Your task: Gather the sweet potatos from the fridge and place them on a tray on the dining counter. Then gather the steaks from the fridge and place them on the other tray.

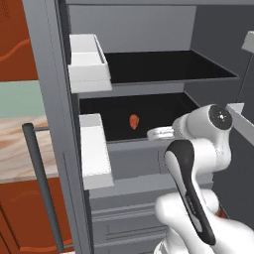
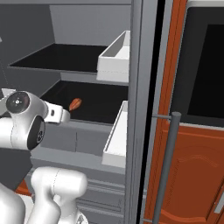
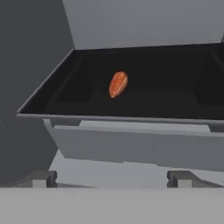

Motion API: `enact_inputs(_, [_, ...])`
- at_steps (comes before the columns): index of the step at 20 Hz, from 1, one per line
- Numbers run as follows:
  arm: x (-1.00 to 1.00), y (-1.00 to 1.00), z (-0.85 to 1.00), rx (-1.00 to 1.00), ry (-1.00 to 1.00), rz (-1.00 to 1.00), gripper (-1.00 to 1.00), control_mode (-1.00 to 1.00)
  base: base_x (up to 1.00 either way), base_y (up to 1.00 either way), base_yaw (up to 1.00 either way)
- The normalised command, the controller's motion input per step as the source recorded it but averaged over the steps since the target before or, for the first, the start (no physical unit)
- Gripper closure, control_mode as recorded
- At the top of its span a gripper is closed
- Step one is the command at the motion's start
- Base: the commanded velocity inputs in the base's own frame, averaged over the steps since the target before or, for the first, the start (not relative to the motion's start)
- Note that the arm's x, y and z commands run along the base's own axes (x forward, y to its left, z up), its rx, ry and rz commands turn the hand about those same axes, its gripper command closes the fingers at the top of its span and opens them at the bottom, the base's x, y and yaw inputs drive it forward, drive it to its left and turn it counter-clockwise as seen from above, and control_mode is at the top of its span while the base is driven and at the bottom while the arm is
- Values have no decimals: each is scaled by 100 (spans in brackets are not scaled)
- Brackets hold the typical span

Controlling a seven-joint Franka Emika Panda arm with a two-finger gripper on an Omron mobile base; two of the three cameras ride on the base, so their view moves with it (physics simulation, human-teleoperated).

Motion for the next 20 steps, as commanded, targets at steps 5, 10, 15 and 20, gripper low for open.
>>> enact_inputs(5, [23,2,-3,-1,-19,-4,-100,-100,0,0,0])
enact_inputs(10, [22,-3,-4,0,-8,-5,-100,-100,0,0,0])
enact_inputs(15, [51,2,-7,0,-10,-5,-100,-100,0,0,0])
enact_inputs(20, [47,5,-13,0,-7,-1,-100,-100,0,0,0])
